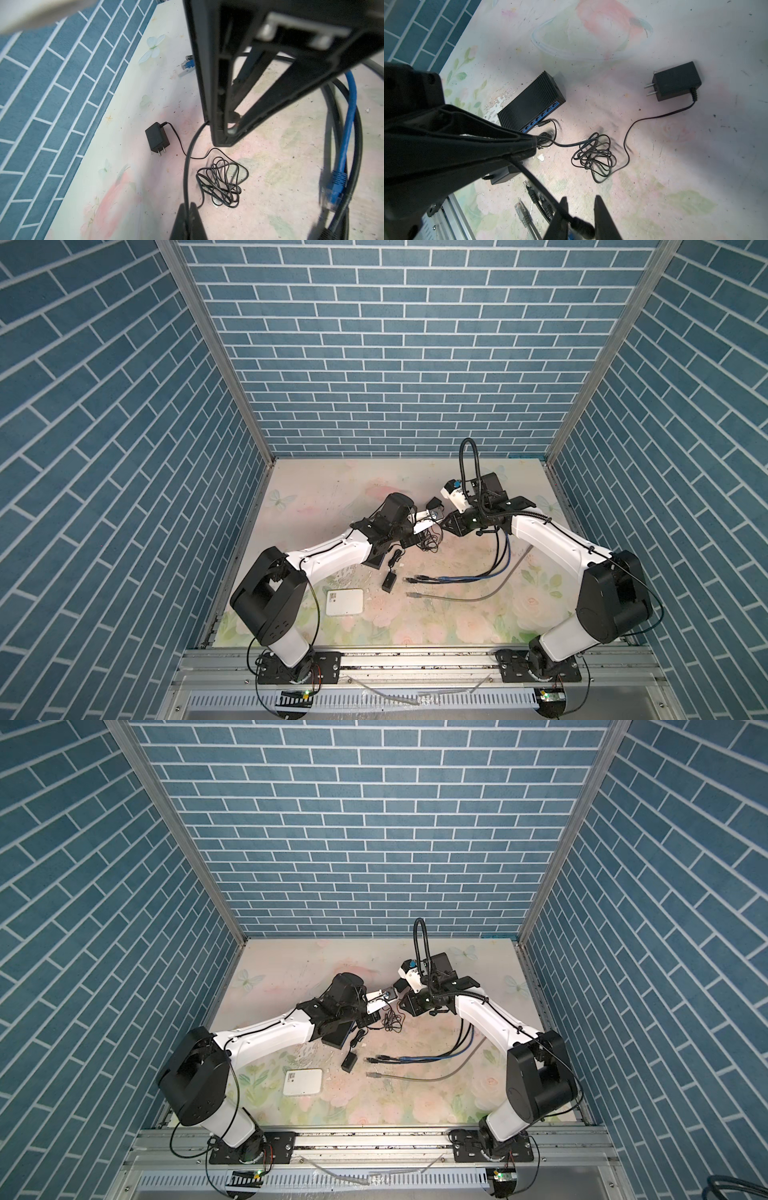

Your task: Insert the plug into the switch port

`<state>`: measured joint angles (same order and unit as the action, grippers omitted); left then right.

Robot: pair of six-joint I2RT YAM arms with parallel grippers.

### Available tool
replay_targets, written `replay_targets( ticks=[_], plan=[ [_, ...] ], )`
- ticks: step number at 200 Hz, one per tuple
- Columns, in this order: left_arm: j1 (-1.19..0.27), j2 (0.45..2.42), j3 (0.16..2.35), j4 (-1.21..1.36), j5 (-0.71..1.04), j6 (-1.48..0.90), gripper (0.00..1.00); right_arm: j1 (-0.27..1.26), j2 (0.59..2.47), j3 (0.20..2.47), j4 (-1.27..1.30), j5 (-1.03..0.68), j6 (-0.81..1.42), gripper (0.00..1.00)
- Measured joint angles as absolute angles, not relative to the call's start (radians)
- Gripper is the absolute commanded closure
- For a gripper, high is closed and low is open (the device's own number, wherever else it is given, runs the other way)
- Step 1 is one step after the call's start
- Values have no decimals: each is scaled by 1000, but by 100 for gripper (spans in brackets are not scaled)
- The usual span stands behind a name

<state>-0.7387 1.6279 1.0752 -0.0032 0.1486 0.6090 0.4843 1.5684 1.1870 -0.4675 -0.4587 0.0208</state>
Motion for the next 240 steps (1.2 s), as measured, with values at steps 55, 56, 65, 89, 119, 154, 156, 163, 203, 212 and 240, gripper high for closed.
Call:
replay_targets(
  ticks=[55, 56, 65, 89, 119, 154, 156, 163, 203, 212, 240],
  plan=[
    [-739, 1633, 1103, -59, 151, 646, 100, 484, 1590, 1219, -512, -448, 12, 75],
    [-739, 1633, 1103, -59, 151, 646, 100, 484, 1590, 1219, -512, -448, 12, 74],
    [-739, 1634, 1106, -64, 151, 649, 100, 484, 1592, 1223, -517, -444, 7, 70],
    [-739, 1636, 1107, -74, 151, 659, 100, 484, 1594, 1230, -535, -436, -9, 64],
    [-740, 1651, 1116, -97, 151, 670, 100, 487, 1594, 1234, -545, -421, -14, 60],
    [-742, 1662, 1124, -116, 151, 682, 100, 488, 1594, 1234, -553, -401, -36, 58],
    [-742, 1662, 1124, -117, 151, 683, 100, 489, 1594, 1234, -553, -400, -37, 58],
    [-743, 1662, 1124, -119, 151, 686, 100, 489, 1594, 1234, -554, -397, -45, 58],
    [-745, 1662, 1124, -134, 155, 701, 100, 491, 1594, 1238, -559, -407, -98, 59],
    [-746, 1662, 1124, -141, 154, 706, 100, 491, 1594, 1240, -562, -420, -111, 59],
    [-753, 1662, 1124, -151, 142, 721, 100, 493, 1593, 1270, -578, -476, -144, 61]
  ],
)
